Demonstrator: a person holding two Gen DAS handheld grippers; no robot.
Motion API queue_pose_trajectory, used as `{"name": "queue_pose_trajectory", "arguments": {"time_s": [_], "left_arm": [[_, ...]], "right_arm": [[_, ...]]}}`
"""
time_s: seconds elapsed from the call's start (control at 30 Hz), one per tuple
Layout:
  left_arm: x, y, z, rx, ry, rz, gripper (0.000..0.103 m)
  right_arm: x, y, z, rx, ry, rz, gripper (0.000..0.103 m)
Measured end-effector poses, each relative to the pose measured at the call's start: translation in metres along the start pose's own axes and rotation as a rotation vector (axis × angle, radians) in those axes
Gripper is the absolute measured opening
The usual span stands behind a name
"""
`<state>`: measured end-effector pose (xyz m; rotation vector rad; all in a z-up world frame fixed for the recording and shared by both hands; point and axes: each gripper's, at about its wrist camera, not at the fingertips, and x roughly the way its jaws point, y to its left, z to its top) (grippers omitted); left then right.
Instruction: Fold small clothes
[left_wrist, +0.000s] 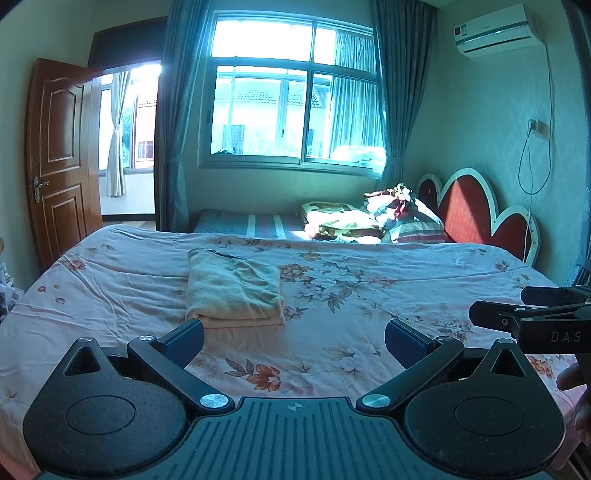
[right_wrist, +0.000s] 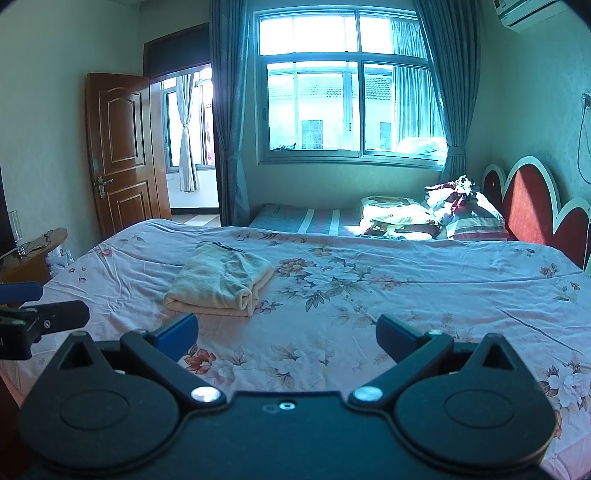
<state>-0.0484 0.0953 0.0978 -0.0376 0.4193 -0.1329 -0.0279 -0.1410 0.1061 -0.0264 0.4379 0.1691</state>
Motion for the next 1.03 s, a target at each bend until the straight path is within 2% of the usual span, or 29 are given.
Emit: {"name": "queue_pose_trajectory", "arguments": {"time_s": [0.97, 1.03], "left_arm": [[-0.0017, 0.0056, -0.0017, 0.006, -0.023, -0.006, 0.103], [-0.0002, 0.0059, -0.0017, 0.0, -0.02, -0.023, 0.103]], "right_arm": [[0.0082, 0.0006, 0.0005, 0.0, 0.002, 0.012, 0.102], [0.0094, 0.002, 0.0008, -0.001, 0.004, 0.017, 0.102]]}}
